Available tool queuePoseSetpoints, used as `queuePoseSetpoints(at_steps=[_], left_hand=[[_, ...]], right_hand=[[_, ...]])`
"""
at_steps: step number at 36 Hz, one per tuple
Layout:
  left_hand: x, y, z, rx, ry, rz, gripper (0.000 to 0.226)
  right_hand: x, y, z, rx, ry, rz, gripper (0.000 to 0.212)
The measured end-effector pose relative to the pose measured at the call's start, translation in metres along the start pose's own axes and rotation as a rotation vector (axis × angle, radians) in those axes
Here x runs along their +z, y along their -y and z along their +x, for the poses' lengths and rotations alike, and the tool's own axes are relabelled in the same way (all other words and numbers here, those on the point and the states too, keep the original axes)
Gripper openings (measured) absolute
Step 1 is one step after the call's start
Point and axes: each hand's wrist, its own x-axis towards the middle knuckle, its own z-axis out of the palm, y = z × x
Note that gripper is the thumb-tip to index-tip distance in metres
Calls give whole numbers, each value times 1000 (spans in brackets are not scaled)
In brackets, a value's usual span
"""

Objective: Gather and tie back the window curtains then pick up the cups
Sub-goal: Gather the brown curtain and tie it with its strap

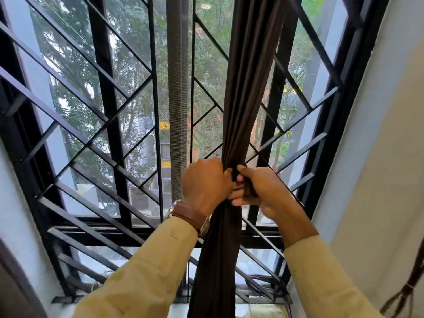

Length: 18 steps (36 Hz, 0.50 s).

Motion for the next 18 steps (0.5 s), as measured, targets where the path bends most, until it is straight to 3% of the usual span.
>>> queuePoseSetpoints(at_steps=[11,15,18], left_hand=[[-21,6,12,112,238,2,27],[-21,8,15,100,322,-21,31],[-22,10,14,101,389,-52,21]], right_hand=[[11,-23,4,124,222,490,31],[16,-29,5,140,238,581,22],[21,-29,3,137,199,585,21]])
